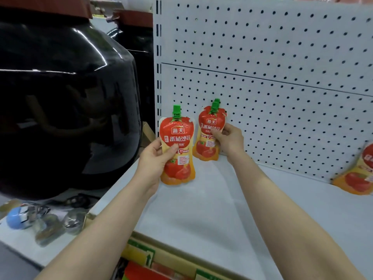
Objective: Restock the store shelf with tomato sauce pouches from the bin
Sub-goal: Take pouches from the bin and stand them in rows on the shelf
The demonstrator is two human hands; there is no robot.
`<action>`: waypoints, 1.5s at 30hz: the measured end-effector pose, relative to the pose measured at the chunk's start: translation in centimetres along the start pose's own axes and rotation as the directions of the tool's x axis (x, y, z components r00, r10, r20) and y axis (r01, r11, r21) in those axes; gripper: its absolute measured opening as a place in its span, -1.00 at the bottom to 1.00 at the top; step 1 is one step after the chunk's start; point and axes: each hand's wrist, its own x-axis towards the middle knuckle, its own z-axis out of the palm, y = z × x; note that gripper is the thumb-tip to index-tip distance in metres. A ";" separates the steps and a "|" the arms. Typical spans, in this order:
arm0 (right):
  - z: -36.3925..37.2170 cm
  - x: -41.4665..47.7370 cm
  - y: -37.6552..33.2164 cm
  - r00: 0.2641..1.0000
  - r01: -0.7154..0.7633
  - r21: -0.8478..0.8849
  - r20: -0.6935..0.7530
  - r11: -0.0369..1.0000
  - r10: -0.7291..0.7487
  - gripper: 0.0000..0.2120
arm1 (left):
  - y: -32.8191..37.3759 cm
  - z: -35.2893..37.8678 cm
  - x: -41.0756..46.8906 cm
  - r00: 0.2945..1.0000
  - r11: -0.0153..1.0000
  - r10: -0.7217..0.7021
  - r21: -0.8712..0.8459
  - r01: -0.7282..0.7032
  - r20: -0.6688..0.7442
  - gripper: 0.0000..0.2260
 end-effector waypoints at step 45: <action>-2.4 -4.5 -0.8 0.945 0.327 -0.311 0.111 0.892 -0.308 -0.82 | -5.6 2.9 1.4 0.996 0.713 -0.016 0.699 -0.048 0.085 -0.57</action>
